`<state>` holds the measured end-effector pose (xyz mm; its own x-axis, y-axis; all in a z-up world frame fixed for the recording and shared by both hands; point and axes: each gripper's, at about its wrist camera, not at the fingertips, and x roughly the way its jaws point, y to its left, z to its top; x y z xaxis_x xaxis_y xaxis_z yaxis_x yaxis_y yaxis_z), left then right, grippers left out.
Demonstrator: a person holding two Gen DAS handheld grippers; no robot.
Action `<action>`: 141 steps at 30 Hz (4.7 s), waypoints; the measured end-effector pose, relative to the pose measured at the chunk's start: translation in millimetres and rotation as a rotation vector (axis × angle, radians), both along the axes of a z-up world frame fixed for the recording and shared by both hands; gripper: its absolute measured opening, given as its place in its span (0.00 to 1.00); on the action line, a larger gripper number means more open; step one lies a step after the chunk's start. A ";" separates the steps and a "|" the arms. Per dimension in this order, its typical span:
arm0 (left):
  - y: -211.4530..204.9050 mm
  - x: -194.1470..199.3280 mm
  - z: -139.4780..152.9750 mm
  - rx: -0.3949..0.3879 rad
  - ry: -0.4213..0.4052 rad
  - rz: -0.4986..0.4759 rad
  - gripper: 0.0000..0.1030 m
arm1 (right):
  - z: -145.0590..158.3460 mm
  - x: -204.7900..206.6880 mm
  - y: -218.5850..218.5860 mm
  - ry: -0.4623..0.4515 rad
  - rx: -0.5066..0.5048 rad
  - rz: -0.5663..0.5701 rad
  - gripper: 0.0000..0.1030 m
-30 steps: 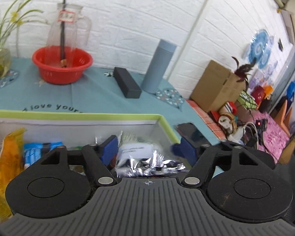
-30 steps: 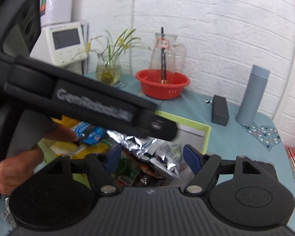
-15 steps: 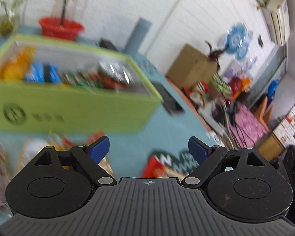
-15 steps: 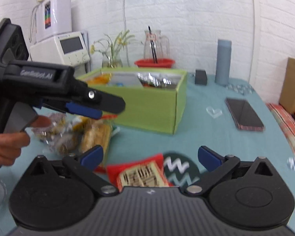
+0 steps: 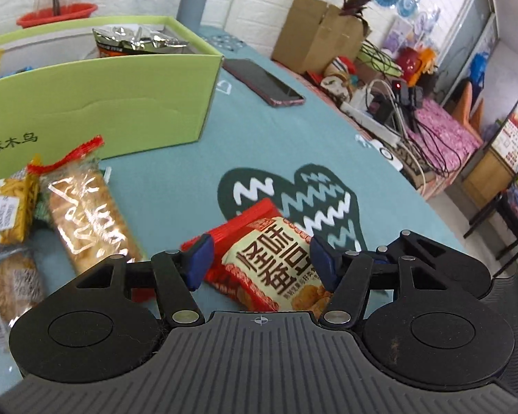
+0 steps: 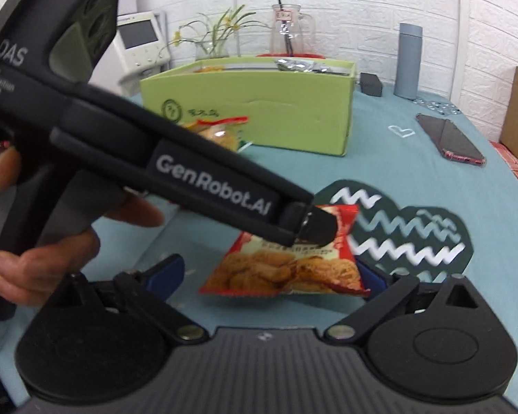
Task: Organize snacks
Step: 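Reach the left gripper to the red peanut packet and close on it, then carry the red peanut packet into the box and open the left gripper, then grasp the wafer bar packet with red ends with the left gripper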
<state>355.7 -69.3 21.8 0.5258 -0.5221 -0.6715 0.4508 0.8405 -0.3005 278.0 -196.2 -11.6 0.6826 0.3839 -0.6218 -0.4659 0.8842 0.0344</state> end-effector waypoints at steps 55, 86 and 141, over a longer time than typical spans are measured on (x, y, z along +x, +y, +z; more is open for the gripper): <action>69.3 -101.9 -17.4 -0.154 0.015 0.151 0.37 | -3.5 -51.4 39.9 0.012 0.060 0.098 0.90; 127.8 195.7 40.8 -0.089 -0.018 0.322 0.20 | 56.7 255.3 134.0 -0.016 -0.093 0.214 0.84; 76.5 -83.3 0.3 -0.146 0.057 0.256 0.55 | 8.4 -44.0 53.7 -0.008 -0.037 0.209 0.91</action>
<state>272.4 7.2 22.1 0.6160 -0.4712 -0.6313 0.2090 0.8704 -0.4458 234.0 -142.5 -3.3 0.5953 0.4949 -0.6330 -0.6394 0.7688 -0.0003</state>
